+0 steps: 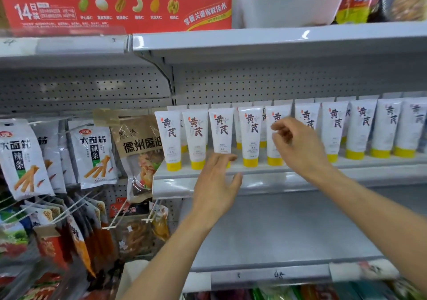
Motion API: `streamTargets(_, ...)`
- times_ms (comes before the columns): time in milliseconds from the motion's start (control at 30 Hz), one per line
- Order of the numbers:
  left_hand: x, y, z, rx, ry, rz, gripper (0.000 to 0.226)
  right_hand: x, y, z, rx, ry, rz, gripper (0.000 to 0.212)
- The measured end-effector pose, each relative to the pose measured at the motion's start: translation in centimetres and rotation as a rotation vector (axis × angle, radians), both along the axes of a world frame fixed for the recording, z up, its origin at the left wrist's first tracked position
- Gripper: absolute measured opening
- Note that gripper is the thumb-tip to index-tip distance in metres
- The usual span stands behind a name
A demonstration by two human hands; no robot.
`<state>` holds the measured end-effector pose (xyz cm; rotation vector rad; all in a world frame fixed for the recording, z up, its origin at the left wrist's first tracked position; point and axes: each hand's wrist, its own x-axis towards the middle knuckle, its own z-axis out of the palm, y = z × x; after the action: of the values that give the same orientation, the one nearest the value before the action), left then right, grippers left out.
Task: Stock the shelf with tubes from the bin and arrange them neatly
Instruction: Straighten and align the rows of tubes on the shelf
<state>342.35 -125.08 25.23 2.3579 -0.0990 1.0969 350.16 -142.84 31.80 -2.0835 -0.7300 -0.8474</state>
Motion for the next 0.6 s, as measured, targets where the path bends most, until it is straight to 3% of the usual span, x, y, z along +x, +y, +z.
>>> streamTargets(133,1.0,-2.8,-0.5,0.108,0.092,-0.019,0.049,0.7,-2.7,-4.1,-0.079,0.024,-0.046,0.021)
streamTargets(267,2.4,-5.0,-0.1,0.177,0.202,0.124,0.059,1.6,-3.3,-4.7,-0.292,0.038,0.016,0.033)
streamTargets(400,3.4,-6.1,0.1,0.231,0.252,0.244,0.061,2.5,-3.2,-4.6,-0.472,0.113,-0.051,0.043)
streamTargets(600,4.8,-6.0,0.9,0.287,0.341,0.326,0.061,3.5,-2.6,-4.9,-0.572,0.164,-0.082,0.047)
